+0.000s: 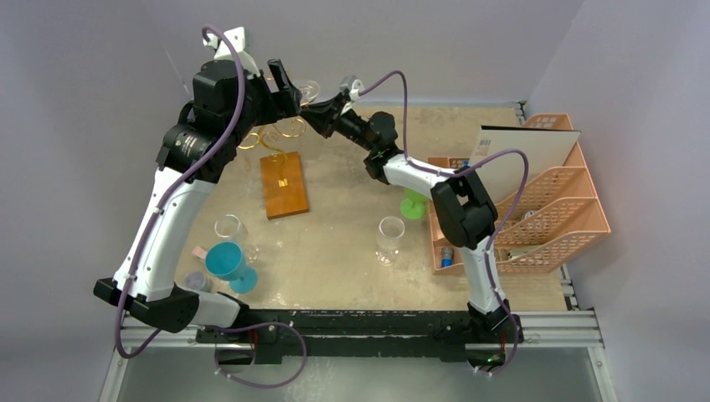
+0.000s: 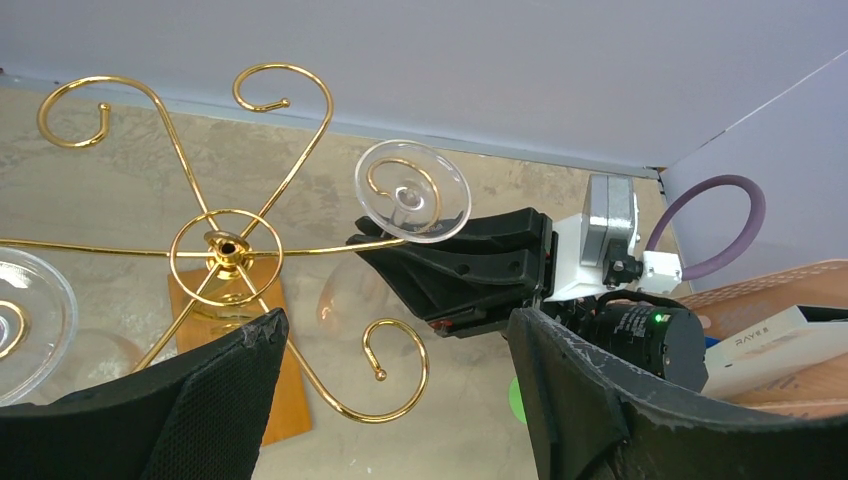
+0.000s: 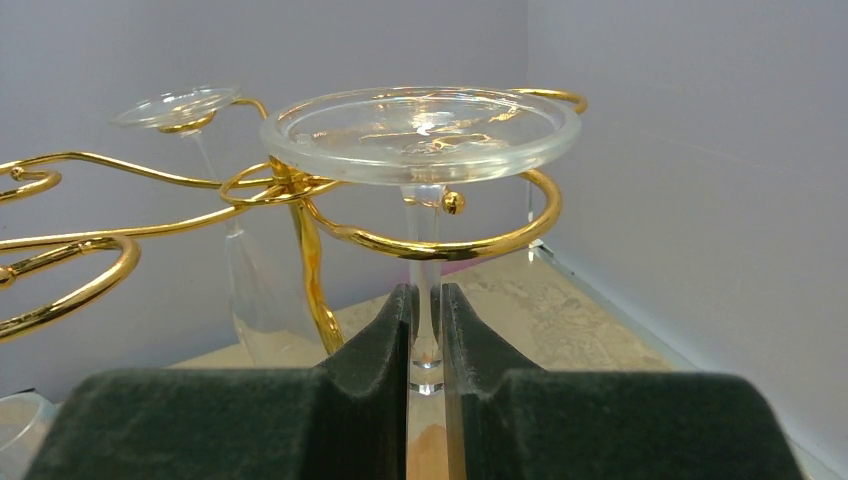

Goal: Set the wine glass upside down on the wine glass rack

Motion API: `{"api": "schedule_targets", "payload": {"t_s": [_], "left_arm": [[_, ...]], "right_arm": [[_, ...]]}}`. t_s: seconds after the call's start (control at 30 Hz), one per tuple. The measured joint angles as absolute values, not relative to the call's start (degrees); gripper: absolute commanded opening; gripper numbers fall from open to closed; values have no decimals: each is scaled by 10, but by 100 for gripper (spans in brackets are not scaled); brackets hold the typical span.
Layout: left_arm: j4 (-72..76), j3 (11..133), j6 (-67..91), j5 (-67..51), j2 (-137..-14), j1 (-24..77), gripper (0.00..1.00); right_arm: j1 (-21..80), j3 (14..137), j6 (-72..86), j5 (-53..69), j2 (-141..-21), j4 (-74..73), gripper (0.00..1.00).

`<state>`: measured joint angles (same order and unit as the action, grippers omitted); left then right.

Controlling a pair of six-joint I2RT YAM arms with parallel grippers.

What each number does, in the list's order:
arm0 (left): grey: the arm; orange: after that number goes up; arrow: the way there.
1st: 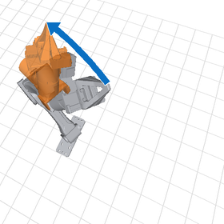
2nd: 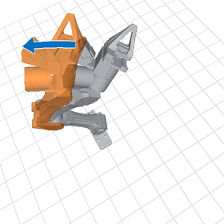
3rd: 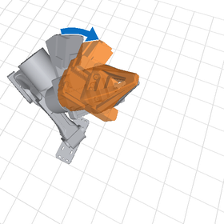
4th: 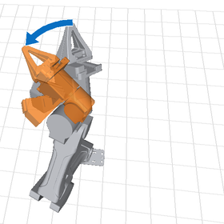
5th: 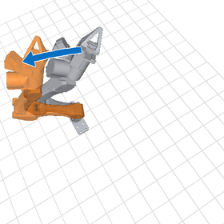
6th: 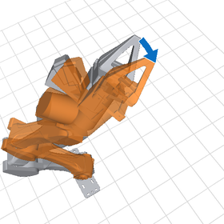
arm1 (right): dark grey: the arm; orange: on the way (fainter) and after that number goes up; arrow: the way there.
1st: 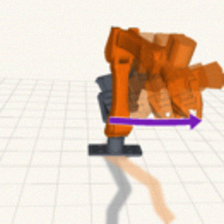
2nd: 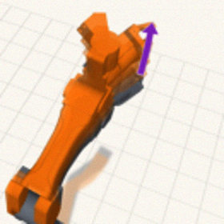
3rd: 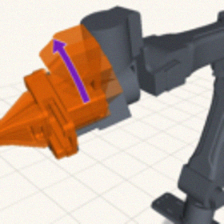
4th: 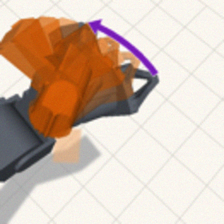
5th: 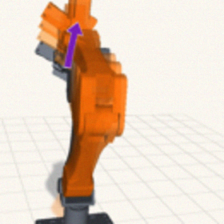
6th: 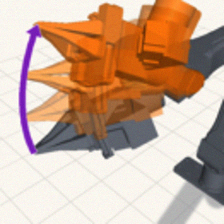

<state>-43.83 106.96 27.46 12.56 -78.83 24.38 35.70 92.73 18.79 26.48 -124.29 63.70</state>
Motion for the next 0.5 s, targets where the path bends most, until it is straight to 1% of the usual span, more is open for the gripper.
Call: {"api": "schedule_targets", "payload": {"t_s": [0.5], "left_arm": [[-438, 1069, 275, 123, -788, 244, 79]], "right_arm": [[355, 915, 169, 214, -1231, 635, 0]]}}
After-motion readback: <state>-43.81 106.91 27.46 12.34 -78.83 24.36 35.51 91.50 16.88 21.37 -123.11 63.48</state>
